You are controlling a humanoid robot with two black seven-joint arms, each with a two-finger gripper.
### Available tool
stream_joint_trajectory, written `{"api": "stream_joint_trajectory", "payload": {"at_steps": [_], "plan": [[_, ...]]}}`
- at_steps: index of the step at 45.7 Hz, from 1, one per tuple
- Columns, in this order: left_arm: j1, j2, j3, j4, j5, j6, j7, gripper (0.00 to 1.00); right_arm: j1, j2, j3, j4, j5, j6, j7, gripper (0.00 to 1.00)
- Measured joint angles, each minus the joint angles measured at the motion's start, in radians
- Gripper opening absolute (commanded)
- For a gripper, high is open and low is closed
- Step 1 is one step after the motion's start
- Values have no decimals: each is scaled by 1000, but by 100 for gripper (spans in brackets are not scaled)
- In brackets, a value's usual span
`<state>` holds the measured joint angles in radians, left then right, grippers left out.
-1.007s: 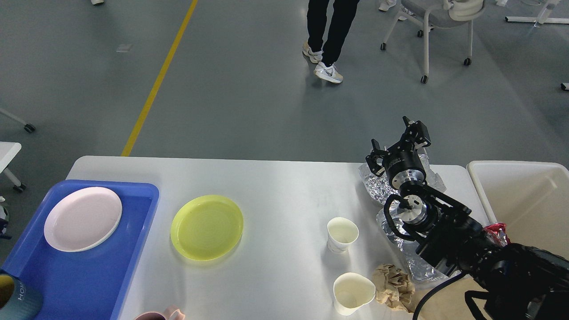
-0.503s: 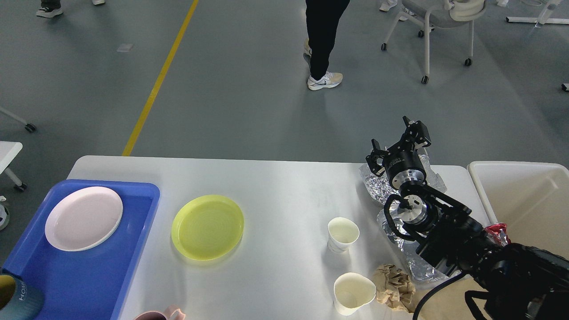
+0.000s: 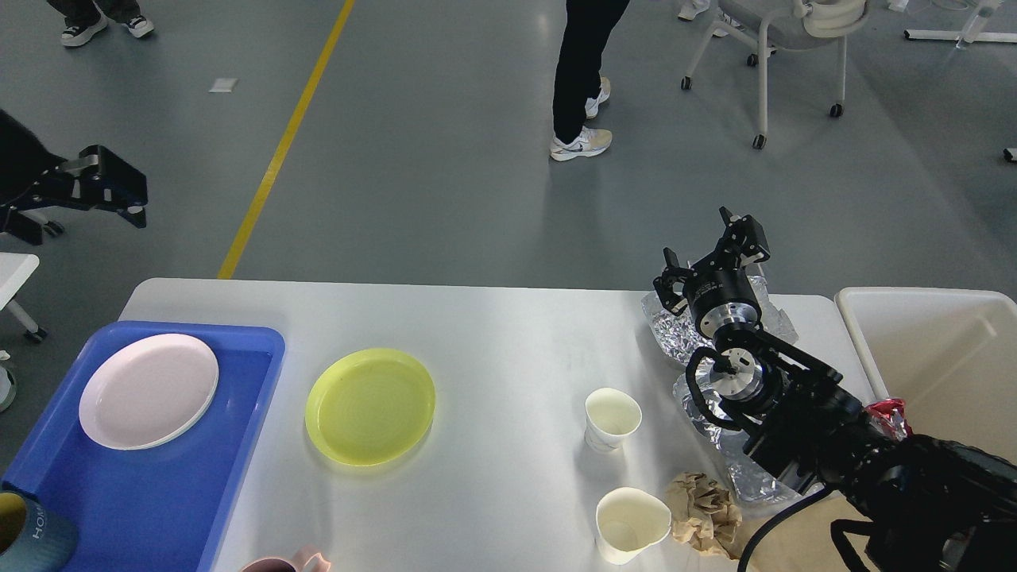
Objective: Tidy desktop
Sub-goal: 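Raise the left arm up above the table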
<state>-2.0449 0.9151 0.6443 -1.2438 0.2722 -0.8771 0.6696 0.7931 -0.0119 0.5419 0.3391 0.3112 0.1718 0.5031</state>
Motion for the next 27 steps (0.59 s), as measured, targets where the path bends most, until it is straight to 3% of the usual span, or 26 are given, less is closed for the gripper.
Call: {"api": "stream_joint_trajectory", "payload": {"at_steps": [7, 12, 27], "plan": [[-44, -132, 1, 0, -79, -24, -3, 98, 0, 0, 0, 0, 0, 0, 0, 100], [-40, -231, 14, 1, -96, 5, -5, 98, 0, 0, 1, 1, 0, 0, 0, 100], [115, -382, 25, -18, -158, 65, -3, 97, 0, 0, 1, 2, 0, 0, 0, 100]]}}
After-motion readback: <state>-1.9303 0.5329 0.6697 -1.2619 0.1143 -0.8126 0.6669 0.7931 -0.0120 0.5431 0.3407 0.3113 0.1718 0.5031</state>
